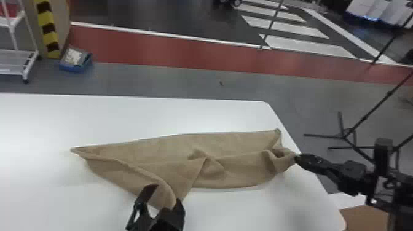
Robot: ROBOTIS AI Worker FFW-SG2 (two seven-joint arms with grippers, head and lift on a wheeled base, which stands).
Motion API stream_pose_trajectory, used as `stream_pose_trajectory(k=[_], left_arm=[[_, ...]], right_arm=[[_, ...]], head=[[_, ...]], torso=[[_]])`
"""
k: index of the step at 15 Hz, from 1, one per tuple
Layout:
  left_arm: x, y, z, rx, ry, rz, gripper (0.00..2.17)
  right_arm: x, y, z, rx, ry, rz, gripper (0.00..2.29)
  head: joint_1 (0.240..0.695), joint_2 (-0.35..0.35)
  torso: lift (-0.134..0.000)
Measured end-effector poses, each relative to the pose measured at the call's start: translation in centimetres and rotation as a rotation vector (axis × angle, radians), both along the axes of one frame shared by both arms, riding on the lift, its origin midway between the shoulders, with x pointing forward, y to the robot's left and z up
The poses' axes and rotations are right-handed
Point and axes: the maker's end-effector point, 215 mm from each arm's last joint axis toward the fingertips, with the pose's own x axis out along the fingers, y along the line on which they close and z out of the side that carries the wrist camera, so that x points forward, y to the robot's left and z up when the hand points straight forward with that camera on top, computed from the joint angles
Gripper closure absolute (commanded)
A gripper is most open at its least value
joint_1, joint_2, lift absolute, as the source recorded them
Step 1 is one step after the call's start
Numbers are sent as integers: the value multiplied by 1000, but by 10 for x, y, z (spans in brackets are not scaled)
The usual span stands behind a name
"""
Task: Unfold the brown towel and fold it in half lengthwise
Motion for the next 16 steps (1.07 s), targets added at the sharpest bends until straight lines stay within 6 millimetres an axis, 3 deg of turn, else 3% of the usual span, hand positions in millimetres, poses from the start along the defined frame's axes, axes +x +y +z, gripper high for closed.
stream_pose_trajectory(k=[7, 10, 16], left_arm=[[18, 46, -8, 41, -8, 87, 434], [25, 67, 3, 20, -15, 132, 434], [23, 81, 26, -19, -34, 161, 434]], right_arm=[[-1, -3, 3, 0, -8, -3, 1153], [-1, -7, 6, -3, -11, -9, 1153], [-1, -11, 9, -5, -11, -12, 1153]], head=[[695, -350], [695, -350], [695, -350]], torso=[[-107], [-107], [-107]])
